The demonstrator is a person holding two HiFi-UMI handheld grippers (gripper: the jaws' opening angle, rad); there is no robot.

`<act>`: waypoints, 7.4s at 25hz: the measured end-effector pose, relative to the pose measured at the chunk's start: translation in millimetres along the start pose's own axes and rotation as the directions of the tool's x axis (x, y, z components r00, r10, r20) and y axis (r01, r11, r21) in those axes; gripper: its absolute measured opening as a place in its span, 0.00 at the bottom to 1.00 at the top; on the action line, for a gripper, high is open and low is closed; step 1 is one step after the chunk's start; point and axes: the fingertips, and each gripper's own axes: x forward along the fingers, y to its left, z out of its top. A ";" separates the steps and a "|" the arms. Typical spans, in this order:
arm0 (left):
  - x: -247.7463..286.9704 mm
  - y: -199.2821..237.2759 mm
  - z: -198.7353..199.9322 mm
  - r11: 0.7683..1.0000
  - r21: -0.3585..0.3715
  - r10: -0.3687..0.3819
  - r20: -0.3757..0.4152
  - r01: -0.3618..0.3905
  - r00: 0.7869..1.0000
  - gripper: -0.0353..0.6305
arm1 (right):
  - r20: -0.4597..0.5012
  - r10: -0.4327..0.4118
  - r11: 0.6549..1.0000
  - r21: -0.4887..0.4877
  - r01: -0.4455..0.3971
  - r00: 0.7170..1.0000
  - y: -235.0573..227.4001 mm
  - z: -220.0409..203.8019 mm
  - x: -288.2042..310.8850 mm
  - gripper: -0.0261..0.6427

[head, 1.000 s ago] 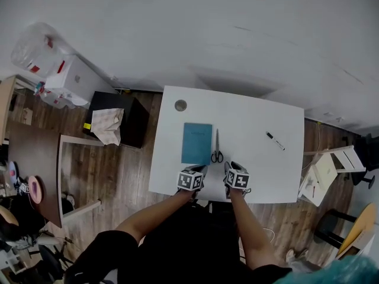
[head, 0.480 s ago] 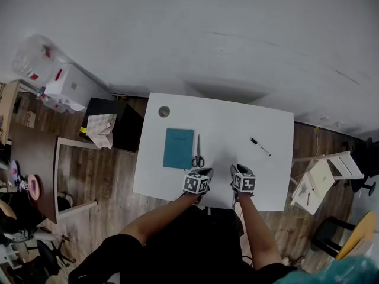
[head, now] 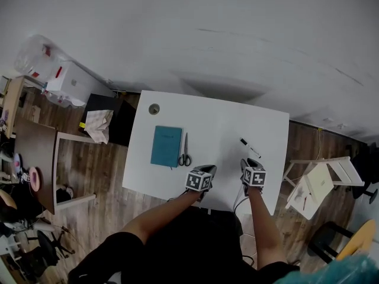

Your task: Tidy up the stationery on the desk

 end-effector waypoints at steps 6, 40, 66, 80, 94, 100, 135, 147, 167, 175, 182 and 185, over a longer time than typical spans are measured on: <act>30.7 -22.0 7.9 1.000 -0.003 -0.006 -0.002 0.006 1.000 0.08 | 0.002 -0.005 0.998 -0.064 0.006 1.000 -30.8 11.4 1.1 0.23; 42.1 -22.0 16.1 0.999 -0.034 0.041 0.015 -0.040 0.999 0.08 | -0.204 0.000 0.897 -0.434 -0.090 0.979 -39.4 13.7 43.1 0.16; -97.1 117.3 14.0 0.999 -0.020 0.043 0.050 -0.042 0.998 0.08 | -0.017 0.041 0.983 0.177 -0.037 0.999 195.3 10.6 80.4 0.16; -154.6 181.6 -2.0 0.996 -0.094 0.000 0.061 0.005 0.998 0.08 | -0.069 -0.087 0.972 0.213 0.100 0.994 206.4 -5.3 118.0 0.16; -154.8 182.5 -4.9 0.996 -0.086 -0.030 0.048 0.034 0.998 0.08 | -0.096 -0.102 0.965 0.234 0.122 0.990 206.9 -4.2 118.9 0.17; -152.5 181.7 -3.3 0.995 -0.095 -0.019 0.049 0.024 0.999 0.08 | -0.133 -0.093 0.970 0.211 0.120 0.987 208.0 -7.1 118.1 0.17; -159.1 167.8 -15.7 0.996 -0.088 -0.012 0.078 0.019 0.997 0.08 | -0.106 -0.064 0.985 0.150 0.080 0.992 210.7 -9.0 97.5 0.22; -175.2 161.6 -15.2 0.995 0.086 -0.064 0.077 0.057 0.995 0.08 | 0.025 -0.090 0.992 0.089 0.087 0.996 231.9 -21.3 28.7 0.22; -284.4 -42.4 -100.7 0.976 0.180 0.035 0.431 -0.124 0.902 0.08 | 0.387 0.215 0.972 -0.170 -0.160 0.897 321.7 -102.3 -208.9 0.09; -341.4 -125.2 -133.5 0.928 0.266 0.056 0.591 -0.260 0.804 0.07 | 0.528 0.230 0.965 -0.230 -0.123 0.817 336.5 -129.3 -300.6 0.09; -371.0 -162.7 -125.7 0.913 0.307 -0.007 0.670 -0.268 0.743 0.07 | 0.611 0.213 0.961 -0.271 -0.051 0.763 352.6 -128.2 -349.0 0.09; -382.5 -180.8 -127.7 0.900 0.347 -0.052 0.689 -0.266 0.723 0.07 | 0.641 0.194 0.958 -0.287 -0.003 0.743 357.1 -130.8 -362.3 0.09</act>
